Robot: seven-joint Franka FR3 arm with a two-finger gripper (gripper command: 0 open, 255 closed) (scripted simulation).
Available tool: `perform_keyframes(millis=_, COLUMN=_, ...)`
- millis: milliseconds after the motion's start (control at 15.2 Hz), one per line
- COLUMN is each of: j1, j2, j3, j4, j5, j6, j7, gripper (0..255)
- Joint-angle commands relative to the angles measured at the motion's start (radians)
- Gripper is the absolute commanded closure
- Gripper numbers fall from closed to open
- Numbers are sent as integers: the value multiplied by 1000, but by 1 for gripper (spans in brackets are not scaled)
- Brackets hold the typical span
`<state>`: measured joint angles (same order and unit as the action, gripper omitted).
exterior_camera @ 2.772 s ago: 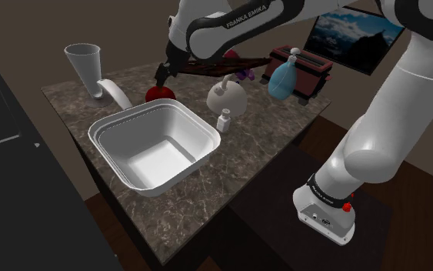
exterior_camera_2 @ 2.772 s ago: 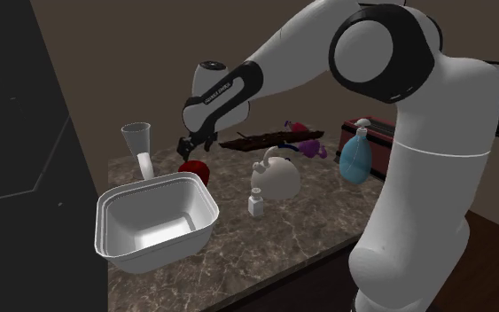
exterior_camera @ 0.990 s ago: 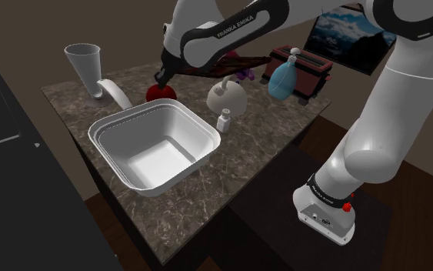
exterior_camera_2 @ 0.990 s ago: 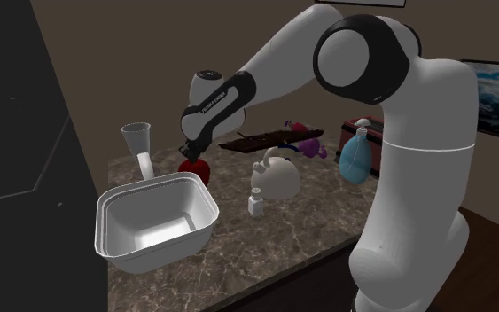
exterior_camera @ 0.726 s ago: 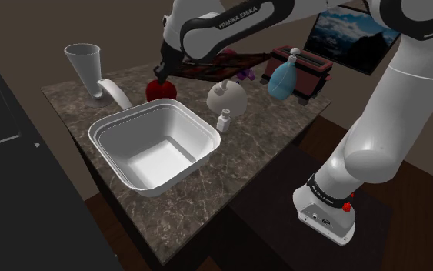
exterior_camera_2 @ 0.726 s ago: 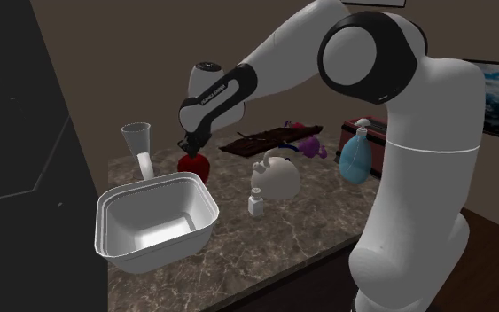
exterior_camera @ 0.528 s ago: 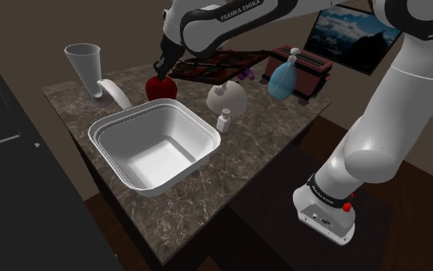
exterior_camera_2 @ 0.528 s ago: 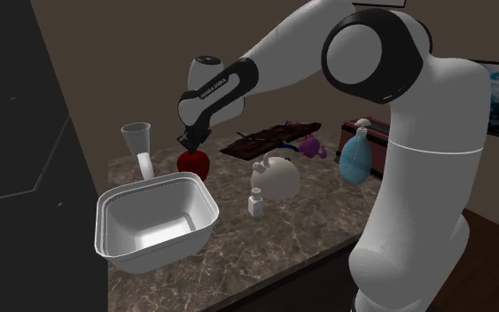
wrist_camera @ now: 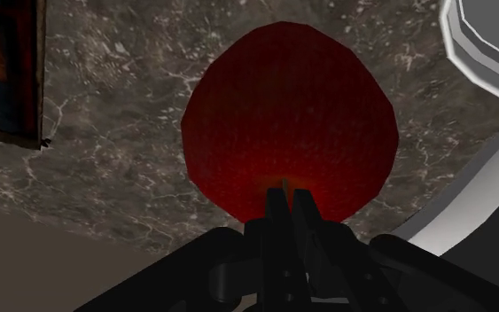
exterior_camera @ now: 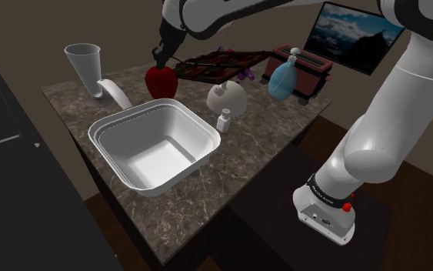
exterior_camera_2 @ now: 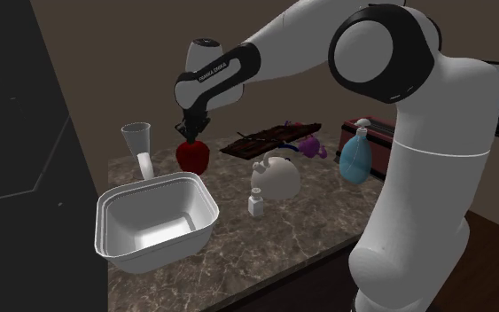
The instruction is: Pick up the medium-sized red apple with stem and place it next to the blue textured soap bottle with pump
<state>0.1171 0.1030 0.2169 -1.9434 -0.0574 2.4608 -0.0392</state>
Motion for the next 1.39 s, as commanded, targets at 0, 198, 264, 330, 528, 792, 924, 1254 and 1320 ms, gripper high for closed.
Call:
perform_keyframes(millis=0, j1=-1, j2=-10, j3=1, j4=17, j5=5, j6=-27, j7=-4, gripper=255)
perform_keyframes(millis=198, j1=-1, j2=-20, j3=1, j4=45, j5=10, j6=-65, j7=-8, gripper=255)
perform_keyframes(millis=264, j1=-1, j2=-24, j3=1, j4=55, j5=11, j6=-78, j7=-9, gripper=255)
perform_keyframes(millis=330, j1=-1, j2=-27, j3=1, j4=65, j5=13, j6=-91, j7=-10, gripper=255)
perform_keyframes(millis=528, j1=-2, j2=-34, j3=2, j4=96, j5=16, j6=-129, j7=-13, gripper=255)
perform_keyframes(millis=792, j1=-2, j2=-41, j3=2, j4=141, j5=20, j6=-182, j7=-16, gripper=255)
perform_keyframes(millis=924, j1=-2, j2=-44, j3=2, j4=166, j5=21, j6=-208, j7=-17, gripper=255)
perform_keyframes(millis=1254, j1=-1, j2=-45, j3=3, j4=231, j5=23, j6=-275, j7=-19, gripper=255)
perform_keyframes(millis=1320, j1=-1, j2=-45, j3=3, j4=245, j5=23, j6=-288, j7=-19, gripper=255)
